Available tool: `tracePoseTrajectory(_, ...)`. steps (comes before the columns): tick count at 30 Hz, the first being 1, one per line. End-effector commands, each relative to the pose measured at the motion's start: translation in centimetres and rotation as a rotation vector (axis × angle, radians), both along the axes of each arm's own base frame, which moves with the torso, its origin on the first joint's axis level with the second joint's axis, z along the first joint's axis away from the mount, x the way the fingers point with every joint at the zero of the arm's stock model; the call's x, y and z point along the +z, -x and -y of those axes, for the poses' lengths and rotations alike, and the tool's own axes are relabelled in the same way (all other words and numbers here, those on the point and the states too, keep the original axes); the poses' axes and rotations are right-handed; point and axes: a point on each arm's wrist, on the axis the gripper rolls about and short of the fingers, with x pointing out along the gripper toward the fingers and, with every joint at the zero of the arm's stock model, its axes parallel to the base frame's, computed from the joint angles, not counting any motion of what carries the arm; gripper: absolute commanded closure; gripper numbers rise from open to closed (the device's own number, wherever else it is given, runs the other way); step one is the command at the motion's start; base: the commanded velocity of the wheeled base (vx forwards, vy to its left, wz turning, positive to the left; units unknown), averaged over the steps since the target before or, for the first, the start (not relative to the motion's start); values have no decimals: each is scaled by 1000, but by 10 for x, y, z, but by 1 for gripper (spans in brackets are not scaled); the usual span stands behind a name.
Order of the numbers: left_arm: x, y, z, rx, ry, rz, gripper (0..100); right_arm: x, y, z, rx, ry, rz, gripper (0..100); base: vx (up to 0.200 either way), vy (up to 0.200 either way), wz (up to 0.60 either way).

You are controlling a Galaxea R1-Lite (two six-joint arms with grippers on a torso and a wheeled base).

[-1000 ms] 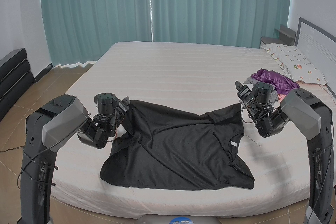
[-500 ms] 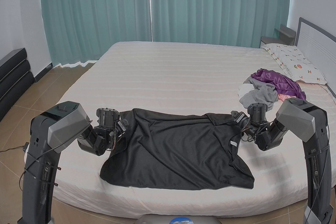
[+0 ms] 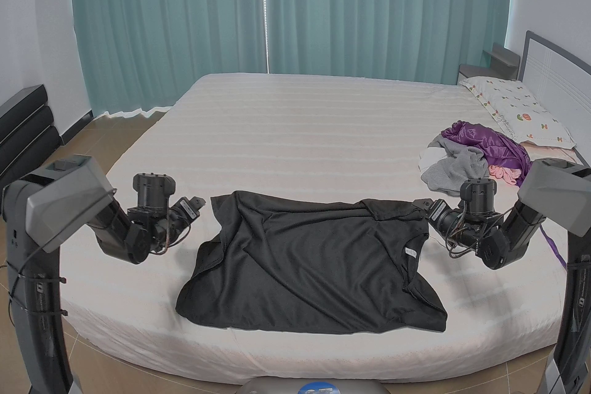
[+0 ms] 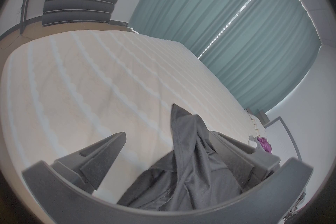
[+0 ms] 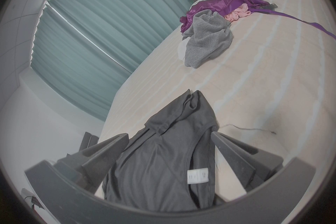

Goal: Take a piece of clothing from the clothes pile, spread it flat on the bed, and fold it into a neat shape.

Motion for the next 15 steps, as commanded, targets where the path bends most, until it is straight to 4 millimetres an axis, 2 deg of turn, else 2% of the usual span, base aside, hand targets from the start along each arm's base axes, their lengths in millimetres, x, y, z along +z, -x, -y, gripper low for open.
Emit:
tracePoseTrajectory(1,37,25,-25,8,37,38,0,33,30,5,69,-45,22,0,0,0,0)
tracePoseTrajectory(6,31,49,-27,-14,46,-28,0,28,51,2,122,-43,-33,0,0,0,0)
tracePoseTrajectory(8,30,53,-27,-15,46,-35,0,26,53,1,128,-36,-41,0,0,0,0)
tracePoseTrajectory(10,24,72,-27,-46,66,-91,0,15,64,-1,167,-1,-90,0,0,0,0)
tracePoseTrajectory(11,24,73,-27,-47,67,-93,0,14,65,-1,167,0,-93,0,0,0,0)
tracePoseTrajectory(15,7,101,-24,-70,73,-164,0,4,82,-7,217,21,-140,0,0,0,0)
